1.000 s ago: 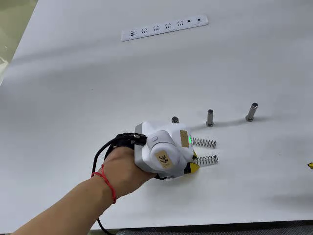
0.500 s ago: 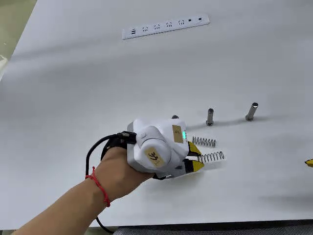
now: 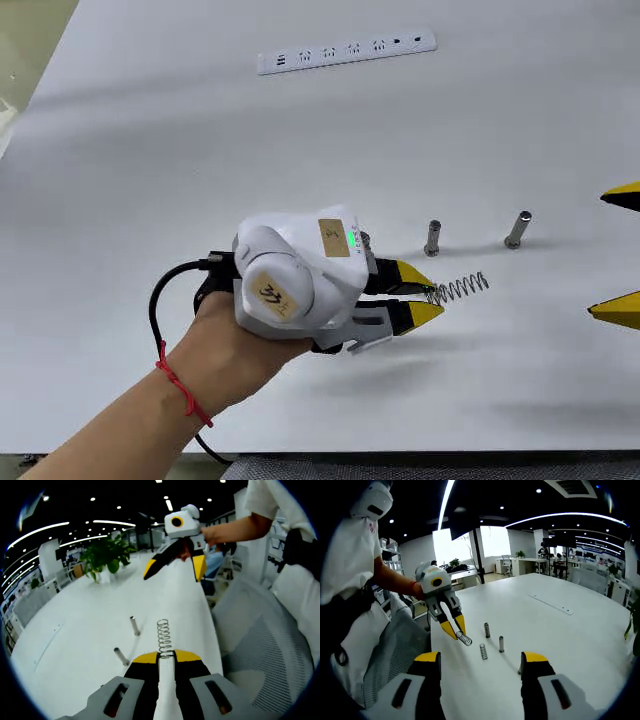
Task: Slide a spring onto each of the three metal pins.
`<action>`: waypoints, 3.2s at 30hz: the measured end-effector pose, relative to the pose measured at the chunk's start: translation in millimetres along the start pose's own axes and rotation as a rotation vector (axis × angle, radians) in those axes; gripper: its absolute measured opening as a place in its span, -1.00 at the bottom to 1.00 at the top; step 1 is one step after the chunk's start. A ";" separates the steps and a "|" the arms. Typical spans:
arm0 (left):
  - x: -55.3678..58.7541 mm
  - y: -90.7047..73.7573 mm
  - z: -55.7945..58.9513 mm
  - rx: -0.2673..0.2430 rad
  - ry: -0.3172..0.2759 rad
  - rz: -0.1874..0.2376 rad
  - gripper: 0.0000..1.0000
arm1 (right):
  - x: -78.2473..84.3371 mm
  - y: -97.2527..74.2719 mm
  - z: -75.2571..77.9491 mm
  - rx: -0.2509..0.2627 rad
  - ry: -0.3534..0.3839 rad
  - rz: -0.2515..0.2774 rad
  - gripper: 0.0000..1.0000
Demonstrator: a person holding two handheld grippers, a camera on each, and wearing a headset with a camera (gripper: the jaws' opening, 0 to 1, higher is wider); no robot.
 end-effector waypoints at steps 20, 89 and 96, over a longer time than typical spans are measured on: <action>-45.8 -8.0 1.6 -0.049 -0.064 0.220 -0.79 | -32.0 27.5 -10.9 -0.111 0.241 0.119 -0.37; -48.0 -3.3 15.9 0.002 -0.099 0.264 -0.79 | -59.4 44.9 -43.2 -0.288 0.013 -0.065 -0.76; -47.4 -3.4 15.8 0.000 -0.096 0.266 -0.79 | -61.9 45.7 -43.7 -0.302 -0.054 -0.111 -0.76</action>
Point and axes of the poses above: the centre of the closed fingertips' face, and the gripper's own axes: y roughly forward along the fingers, z roughly to its right, x roughly out of its underside, the point moved 4 cm from there along -y, roughly backward along the fingers, and after that the axes turned 11 degrees about z, right-handed, at the moved point
